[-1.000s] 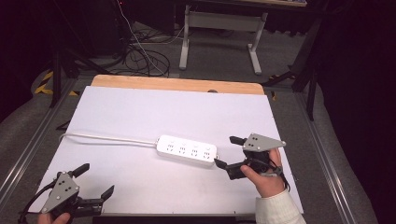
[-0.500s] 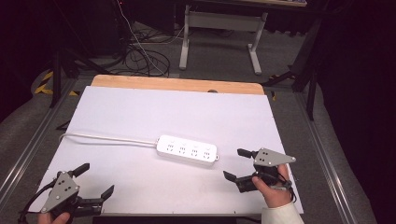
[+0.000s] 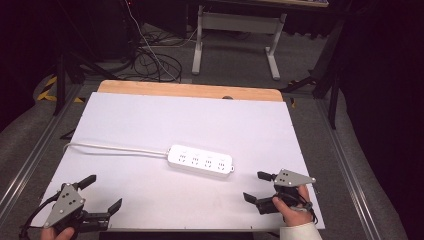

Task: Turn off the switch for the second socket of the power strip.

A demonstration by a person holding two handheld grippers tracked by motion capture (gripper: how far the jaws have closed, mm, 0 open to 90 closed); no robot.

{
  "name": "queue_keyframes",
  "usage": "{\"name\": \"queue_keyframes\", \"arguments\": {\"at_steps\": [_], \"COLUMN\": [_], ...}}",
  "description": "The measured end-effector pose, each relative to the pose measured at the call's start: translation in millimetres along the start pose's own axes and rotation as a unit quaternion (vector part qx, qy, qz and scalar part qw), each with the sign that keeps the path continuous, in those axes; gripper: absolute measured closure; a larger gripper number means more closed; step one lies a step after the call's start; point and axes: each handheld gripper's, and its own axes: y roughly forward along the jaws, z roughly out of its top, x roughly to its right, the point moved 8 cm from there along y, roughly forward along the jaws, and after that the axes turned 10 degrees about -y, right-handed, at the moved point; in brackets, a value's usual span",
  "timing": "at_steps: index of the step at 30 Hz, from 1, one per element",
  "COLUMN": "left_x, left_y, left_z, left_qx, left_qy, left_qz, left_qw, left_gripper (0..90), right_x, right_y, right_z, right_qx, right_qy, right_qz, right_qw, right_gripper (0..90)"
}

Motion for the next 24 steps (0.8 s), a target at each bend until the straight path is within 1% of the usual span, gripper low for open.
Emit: {"name": "queue_keyframes", "arguments": {"at_steps": [1,3,6,8,11,13,15,19,24], "left_x": [-0.6,-0.6,-1.8,-2.0,-3.0,-4.3,-4.8,-4.7,-5.3], "left_y": [0.3,1.0,1.2,1.3,1.3,0.7,0.5,0.5,1.7], "left_z": [0.1,-0.3,-0.8,-0.9,-1.2,-1.1,-0.9,-0.9,-1.2], "left_qx": [0.0,0.001,0.0,0.002,0.002,0.003,0.004,0.004,0.003], "left_qy": [0.003,-0.001,0.005,0.002,0.004,0.007,0.004,0.004,0.009], "left_qz": [0.0,0.001,0.001,0.0,0.0,0.0,-0.001,0.0,0.011], "left_qw": [1.0,1.0,1.0,1.0,1.0,1.0,1.0,1.0,0.9999], "left_gripper": [0.2,0.2,0.2,0.2,0.2,0.2,0.2,0.2,0.2], "right_x": [-0.6,-0.7,-1.6,-2.5,-3.5,-4.5,-4.2,-5.2,-2.9], "right_y": [0.6,1.7,3.4,3.9,3.6,3.6,3.8,2.8,0.3], "right_z": [-2.8,-9.0,-17.2,-21.4,-27.5,-29.3,-28.8,-23.3,-23.1], "right_qx": [-0.003,-0.012,-0.025,-0.029,-0.038,-0.039,-0.04,-0.03,-0.025], "right_qy": [0.001,-0.001,-0.004,-0.005,-0.01,-0.009,-0.012,-0.02,-0.018], "right_qz": [0.001,-0.004,-0.007,-0.007,-0.009,-0.006,-0.008,-0.011,-0.019], "right_qw": [1.0,0.9999,0.9997,0.9995,0.9992,0.9992,0.9991,0.9993,0.9993], "right_gripper": [9.3,9.3,9.3,9.3,9.3,9.3,9.3,9.3,9.2]}}
